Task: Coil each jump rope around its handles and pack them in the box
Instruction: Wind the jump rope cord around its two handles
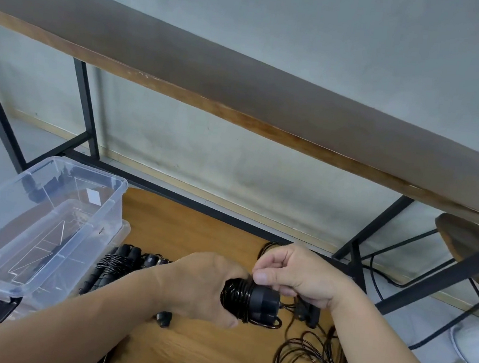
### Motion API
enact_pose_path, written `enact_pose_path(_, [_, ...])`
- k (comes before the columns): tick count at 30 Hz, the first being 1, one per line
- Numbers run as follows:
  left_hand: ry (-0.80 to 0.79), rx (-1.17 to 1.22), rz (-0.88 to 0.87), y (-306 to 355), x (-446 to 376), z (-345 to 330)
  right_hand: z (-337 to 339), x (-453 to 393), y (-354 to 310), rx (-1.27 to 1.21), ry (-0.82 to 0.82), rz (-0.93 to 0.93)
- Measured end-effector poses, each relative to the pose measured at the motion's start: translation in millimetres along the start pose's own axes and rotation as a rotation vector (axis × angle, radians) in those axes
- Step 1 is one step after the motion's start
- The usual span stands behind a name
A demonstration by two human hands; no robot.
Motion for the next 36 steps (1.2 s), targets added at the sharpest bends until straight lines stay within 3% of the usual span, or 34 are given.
enact_pose_path(3, [-0.033, 0.261, -0.013, 1, 4, -2, 0, -4, 21, -0.219, 0.075, 0.023])
enact_pose_path(9, [0.130, 0.427, -0.010, -6, -1, 3, -15, -5, 45, -0.469, 0.211, 0.063])
enact_pose_path(14, [0.146, 0.536, 0.042, -18, -5, -3, -23, 0, 53, -0.523, 0.331, 0.067])
enact_pose_path(20, [0.178, 0.642, -0.012, -20, -6, 2, -32, 15, 63, -0.434, 0.394, 0.001])
enact_pose_path(23, [0.187, 0.615, 0.018, -24, -7, 2, -37, 24, 57, -0.215, 0.418, -0.058])
enact_pose_path(27, [0.241, 0.568, 0.079, -31, -11, -5, -43, 28, 35, 0.310, 0.340, -0.135])
enact_pose_path(36, [0.431, -0.037, 0.241, -31, -6, -10, -62, 32, 20, 0.825, 0.161, -0.225])
Point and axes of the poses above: each hand's wrist, its own x-axis away from the middle knuckle, its own z-axis out of the back of the hand, y = z × x, the point moved 6 cm from there along -x, towards the middle knuckle, and after that the axes turned 11 degrees about z, right-handed, at the moved point
